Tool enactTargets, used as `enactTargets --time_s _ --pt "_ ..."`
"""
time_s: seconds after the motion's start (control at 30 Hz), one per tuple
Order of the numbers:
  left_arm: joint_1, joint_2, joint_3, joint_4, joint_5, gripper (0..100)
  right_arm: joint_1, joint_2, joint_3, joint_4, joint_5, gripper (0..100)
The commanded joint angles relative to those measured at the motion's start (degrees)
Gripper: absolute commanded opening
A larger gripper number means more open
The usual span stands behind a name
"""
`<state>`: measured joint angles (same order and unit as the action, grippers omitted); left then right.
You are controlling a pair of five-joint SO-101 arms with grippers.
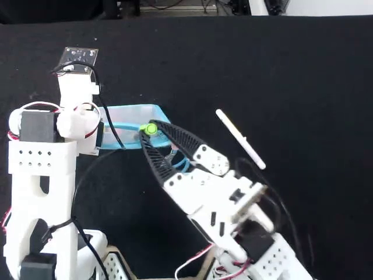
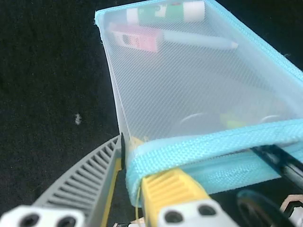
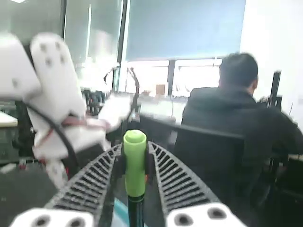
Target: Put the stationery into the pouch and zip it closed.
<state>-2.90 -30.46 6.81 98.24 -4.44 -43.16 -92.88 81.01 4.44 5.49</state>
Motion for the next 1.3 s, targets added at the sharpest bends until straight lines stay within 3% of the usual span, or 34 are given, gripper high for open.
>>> enactTargets --time_s 0.0,0.17,0.37,0.67,0.9,1.27 --pt "0.22 -0.88 -0.22 0.35 0.26 3 -0.18 -0.57 2.77 -1.76 -0.26 1.1" --pt "0.22 -0.88 -0.22 0.35 0.26 3 -0.44 -0.57 6.2 -0.18 -0.35 1.4" --pt "0.22 -0.88 -0.22 0.35 0.26 3 -2.99 -0.57 0.84 14.15 -0.79 14.5" --pt "0.22 -0.88 -0.22 0.26 0.26 3 -3.96 -0.66 -7.08 19.87 0.09 12.3" --pt "0.22 -0.88 -0.22 0.26 0.26 3 2.46 2.68 -21.14 40.7 2.37 12.3" --pt "0.22 -0.88 -0.22 0.35 0.26 3 -2.11 29.41 -22.02 28.31 2.37 12.3"
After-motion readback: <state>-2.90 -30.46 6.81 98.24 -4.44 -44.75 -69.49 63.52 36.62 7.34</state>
